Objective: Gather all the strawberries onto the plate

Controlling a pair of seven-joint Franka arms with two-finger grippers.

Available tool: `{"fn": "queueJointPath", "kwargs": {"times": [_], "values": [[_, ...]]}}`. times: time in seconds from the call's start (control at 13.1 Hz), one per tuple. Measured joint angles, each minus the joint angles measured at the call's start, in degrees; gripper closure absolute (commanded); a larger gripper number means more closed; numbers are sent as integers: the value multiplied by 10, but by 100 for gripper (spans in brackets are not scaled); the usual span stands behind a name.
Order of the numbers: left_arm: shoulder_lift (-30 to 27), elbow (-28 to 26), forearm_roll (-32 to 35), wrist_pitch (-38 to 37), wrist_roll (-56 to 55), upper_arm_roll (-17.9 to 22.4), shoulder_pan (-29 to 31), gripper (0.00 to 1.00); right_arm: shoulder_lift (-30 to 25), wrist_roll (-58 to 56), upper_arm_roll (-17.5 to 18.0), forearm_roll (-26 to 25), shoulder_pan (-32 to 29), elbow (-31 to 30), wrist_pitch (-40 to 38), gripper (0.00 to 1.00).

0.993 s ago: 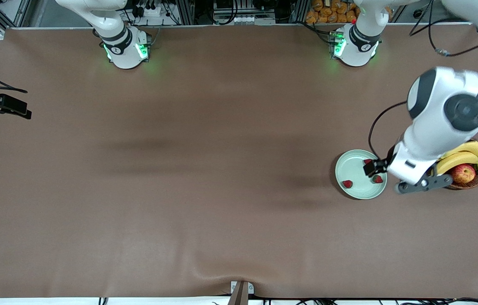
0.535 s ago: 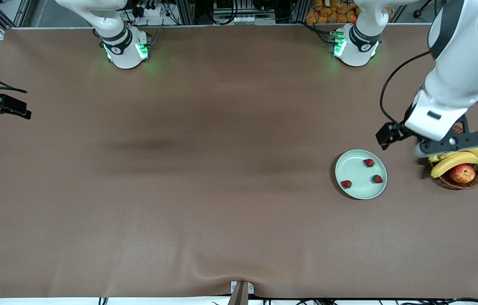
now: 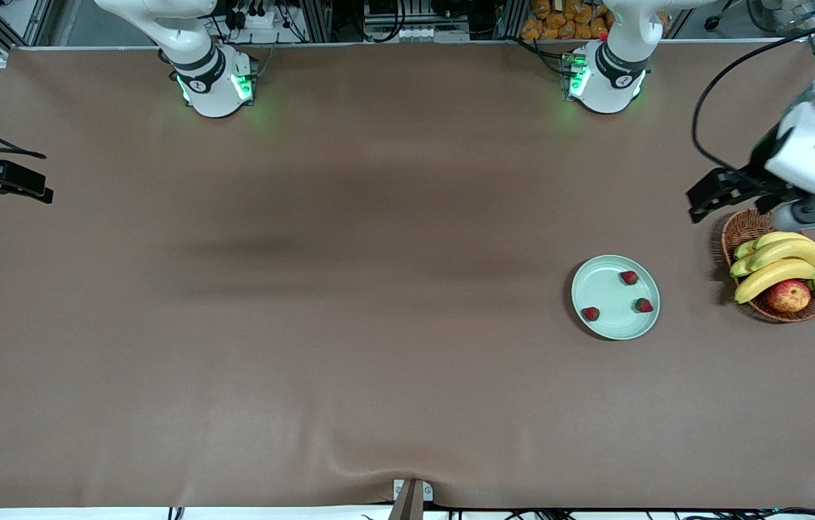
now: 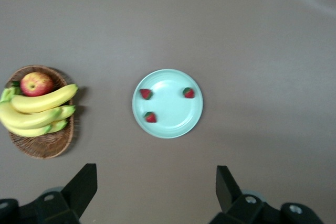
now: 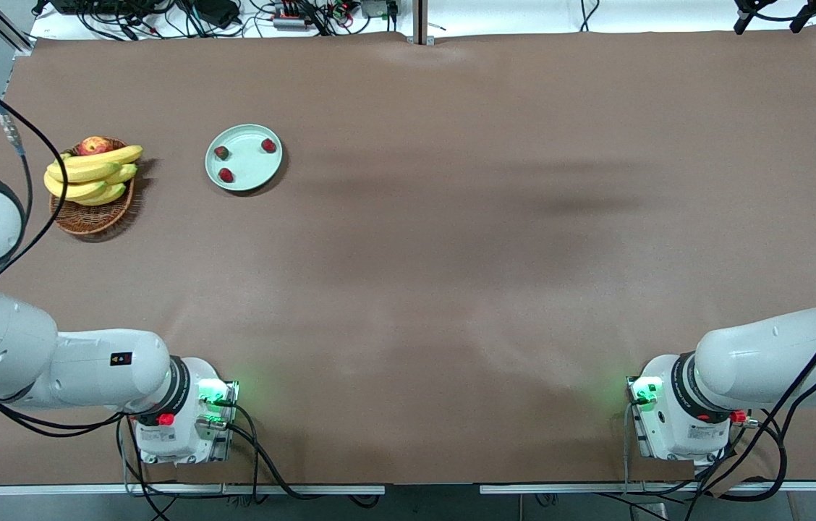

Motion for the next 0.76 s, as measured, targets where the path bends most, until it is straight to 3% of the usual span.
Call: {"fn": "queueJointPath", "kwargs": {"times": [0.76], "values": [[-55, -34, -25, -47, 78, 55, -18, 0, 0, 0, 0, 0, 0, 0, 0, 0]]}}
